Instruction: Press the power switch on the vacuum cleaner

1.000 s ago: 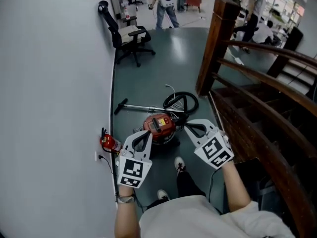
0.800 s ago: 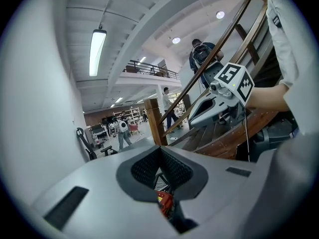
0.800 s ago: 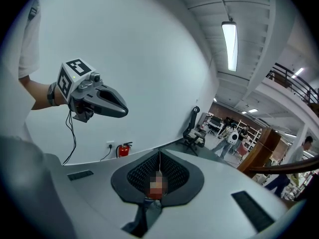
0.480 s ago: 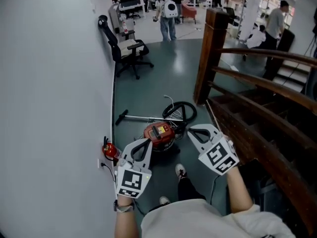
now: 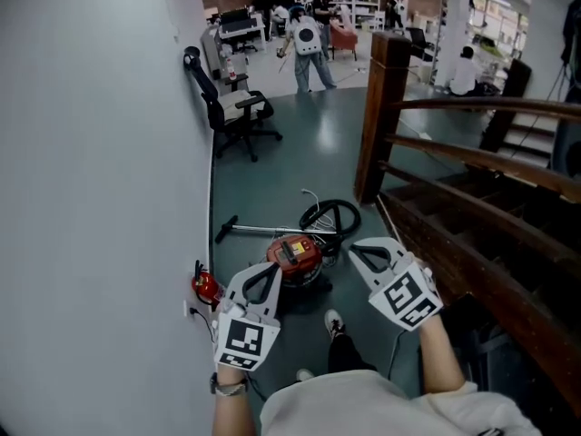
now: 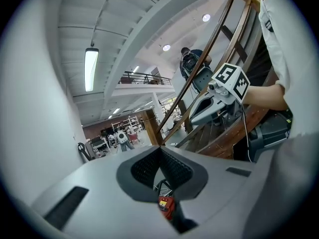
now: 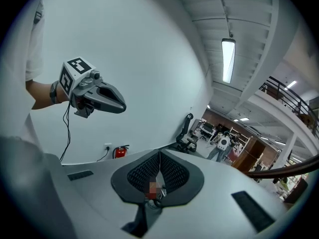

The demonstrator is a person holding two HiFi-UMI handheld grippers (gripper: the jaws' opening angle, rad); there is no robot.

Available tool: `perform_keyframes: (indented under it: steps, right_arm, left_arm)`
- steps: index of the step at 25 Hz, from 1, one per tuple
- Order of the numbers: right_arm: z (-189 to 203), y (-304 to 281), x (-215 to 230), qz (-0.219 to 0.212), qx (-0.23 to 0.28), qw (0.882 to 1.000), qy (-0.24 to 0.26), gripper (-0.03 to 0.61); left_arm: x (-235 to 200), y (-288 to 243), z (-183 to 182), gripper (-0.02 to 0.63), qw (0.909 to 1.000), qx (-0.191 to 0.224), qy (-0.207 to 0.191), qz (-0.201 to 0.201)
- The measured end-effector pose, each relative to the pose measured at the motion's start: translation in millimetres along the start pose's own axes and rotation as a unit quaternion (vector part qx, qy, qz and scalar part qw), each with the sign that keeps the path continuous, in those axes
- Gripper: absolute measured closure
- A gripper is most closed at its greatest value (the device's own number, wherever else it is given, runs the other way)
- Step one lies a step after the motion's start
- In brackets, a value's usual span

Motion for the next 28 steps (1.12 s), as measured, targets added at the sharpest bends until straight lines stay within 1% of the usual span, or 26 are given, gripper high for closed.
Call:
perform_keyframes:
  steps: [5,11,15,28]
  right_arm:
    - [-12,12,-7,0.009,0.006,1.0,-0.003,0.549]
    - [-25,19,-15,0.012,0.012,1.0,0.002,0.551]
    - [-32,18,-20,0.01,0.014,1.0,-0.004,0.551]
    - [-33,19,-26,0.007,0.022,1.0,-0.01,0.551]
  left_arm:
    - [4,14,-4,0.615,0.9999,0.003,-0.008,0.006]
    - [3,25,-8,0.615,0.9999,0.005,-0.01,0.005]
    - [2,29,-5,0.615,0.9999,0.005,-0.009,0.006]
    - [8,30,-2,0.615,0.9999,0.005,-0.007,0.007]
Point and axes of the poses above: the fingertips, and each gripper's own axes: y backward along the fingers, x to its right, z out of its underside, the point moved 3 cm from there along y, backward along the fingers, and after that the axes turned 12 degrees about y, right-handed, at the moved point
